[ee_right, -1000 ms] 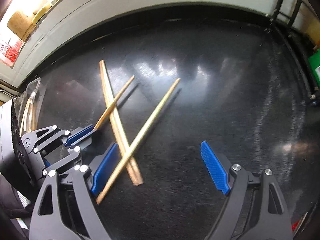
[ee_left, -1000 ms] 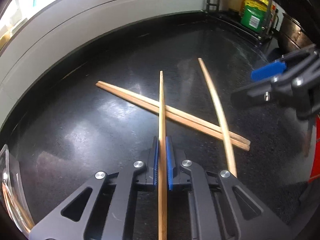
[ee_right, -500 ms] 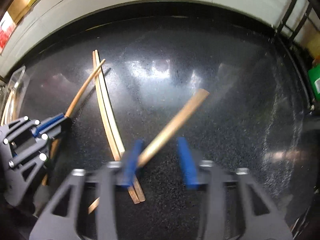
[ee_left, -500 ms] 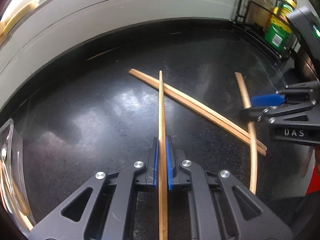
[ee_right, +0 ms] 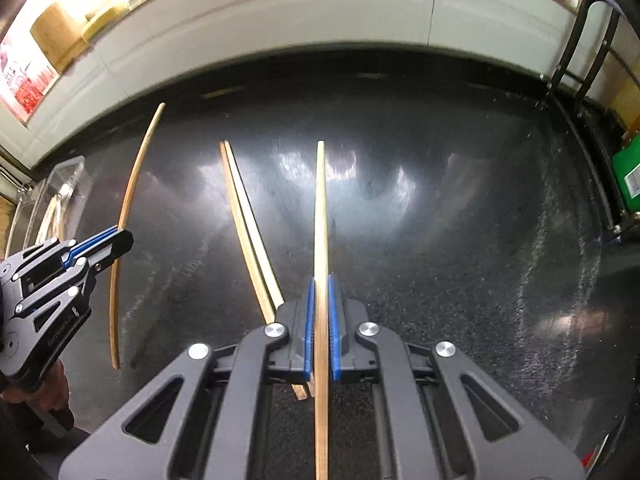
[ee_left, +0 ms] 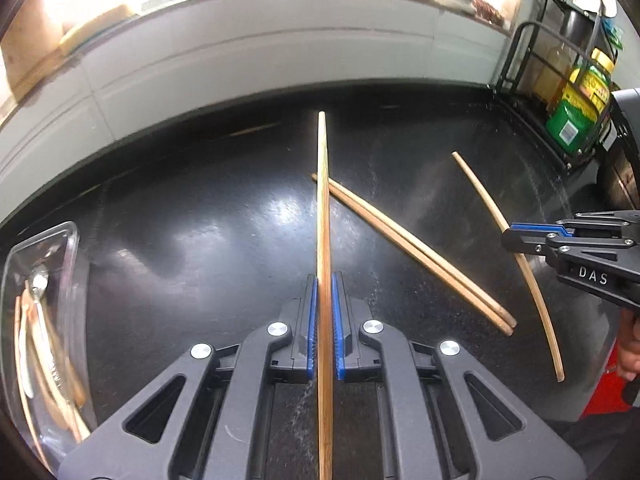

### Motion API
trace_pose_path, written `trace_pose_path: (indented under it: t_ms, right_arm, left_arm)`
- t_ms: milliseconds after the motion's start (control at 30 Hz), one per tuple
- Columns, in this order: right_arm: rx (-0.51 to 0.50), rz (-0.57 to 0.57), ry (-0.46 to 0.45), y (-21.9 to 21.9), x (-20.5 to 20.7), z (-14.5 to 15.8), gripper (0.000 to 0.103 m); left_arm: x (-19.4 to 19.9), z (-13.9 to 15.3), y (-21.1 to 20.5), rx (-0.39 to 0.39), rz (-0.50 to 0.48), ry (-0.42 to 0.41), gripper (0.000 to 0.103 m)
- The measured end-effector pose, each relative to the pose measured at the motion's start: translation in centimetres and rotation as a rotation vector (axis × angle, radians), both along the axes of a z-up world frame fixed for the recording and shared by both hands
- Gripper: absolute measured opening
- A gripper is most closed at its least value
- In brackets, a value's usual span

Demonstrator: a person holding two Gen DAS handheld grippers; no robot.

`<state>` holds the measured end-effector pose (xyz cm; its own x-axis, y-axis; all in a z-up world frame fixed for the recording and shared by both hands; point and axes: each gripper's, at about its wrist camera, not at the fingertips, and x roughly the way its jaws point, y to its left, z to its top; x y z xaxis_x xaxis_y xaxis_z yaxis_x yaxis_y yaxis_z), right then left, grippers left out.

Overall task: Organize utensils
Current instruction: 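Close the left tool on a chopstick while the right tool grasps another chopstick, then carry both chopsticks with both tools over the clear tray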

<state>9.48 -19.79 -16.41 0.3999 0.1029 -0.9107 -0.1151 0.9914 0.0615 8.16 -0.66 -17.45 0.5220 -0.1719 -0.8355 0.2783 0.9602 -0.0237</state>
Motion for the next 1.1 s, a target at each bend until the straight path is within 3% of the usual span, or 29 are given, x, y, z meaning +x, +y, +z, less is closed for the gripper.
trace_pose_path:
  t_ms: [367, 700, 1100]
  right_arm:
    - [0.022, 0.047, -0.096, 0.6, -3.0, 4.9, 0.007]
    - [0.033, 0.089, -0.134, 2.2, -4.8, 5.8, 0.007]
    - [0.068, 0.202, -0.177, 7.7, -5.8, 9.4, 0.007]
  left_arm:
    - [-2.6, 4.0, 0.6, 0.022, 0.071, -0.027, 0.007]
    - [-4.8, 5.8, 2.5, 0.038, 0.139, -0.051, 0.007]
    - [-6.7, 8.8, 7.1, 0.020, 0.236, -0.062, 0.007]
